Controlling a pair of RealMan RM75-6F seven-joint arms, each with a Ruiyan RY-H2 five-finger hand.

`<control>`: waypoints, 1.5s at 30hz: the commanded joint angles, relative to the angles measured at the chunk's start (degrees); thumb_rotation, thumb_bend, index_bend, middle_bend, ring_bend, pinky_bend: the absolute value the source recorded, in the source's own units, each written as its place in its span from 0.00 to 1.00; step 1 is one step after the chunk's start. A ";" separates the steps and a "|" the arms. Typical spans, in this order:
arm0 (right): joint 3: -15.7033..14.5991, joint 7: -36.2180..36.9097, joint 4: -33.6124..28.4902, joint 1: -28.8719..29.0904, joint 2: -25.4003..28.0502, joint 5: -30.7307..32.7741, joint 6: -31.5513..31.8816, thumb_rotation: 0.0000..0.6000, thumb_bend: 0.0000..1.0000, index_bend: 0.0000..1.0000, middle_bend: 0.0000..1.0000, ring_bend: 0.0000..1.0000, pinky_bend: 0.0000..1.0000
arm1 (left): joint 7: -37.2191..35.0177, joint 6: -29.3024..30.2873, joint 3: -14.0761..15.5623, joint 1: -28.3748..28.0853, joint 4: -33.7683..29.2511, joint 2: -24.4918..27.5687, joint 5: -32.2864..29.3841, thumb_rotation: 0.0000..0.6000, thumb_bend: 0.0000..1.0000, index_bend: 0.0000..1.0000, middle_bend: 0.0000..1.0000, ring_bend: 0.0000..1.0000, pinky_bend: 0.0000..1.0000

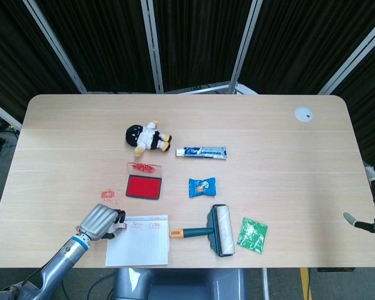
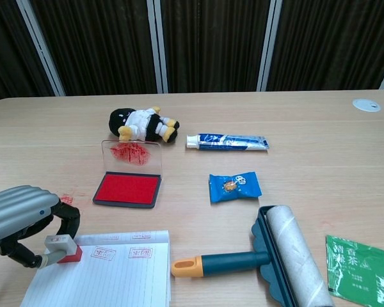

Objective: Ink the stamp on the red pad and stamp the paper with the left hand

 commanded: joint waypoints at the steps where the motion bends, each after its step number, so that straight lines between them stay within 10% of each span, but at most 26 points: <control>1: 0.00 -0.04 0.01 0.00 -0.02 0.08 -0.04 1.00 0.00 0.00 0.00 0.00 0.00 | 0.04 -0.14 -0.02 -0.03 0.04 -0.10 0.00 1.00 0.45 0.64 0.57 0.80 0.93; 32: -0.13 -1.15 0.17 0.09 -0.51 0.23 -0.13 1.00 0.00 0.00 0.00 0.00 0.00 | -6.61 4.24 -4.24 -1.13 -11.34 10.67 0.93 1.00 0.45 0.64 0.56 0.80 0.92; 45: -0.23 -2.37 0.63 0.44 -1.16 0.81 -0.84 1.00 0.00 0.00 0.00 0.00 0.00 | -7.90 -2.57 -7.89 -3.85 -3.90 10.38 -7.10 1.00 0.45 0.63 0.55 0.79 0.92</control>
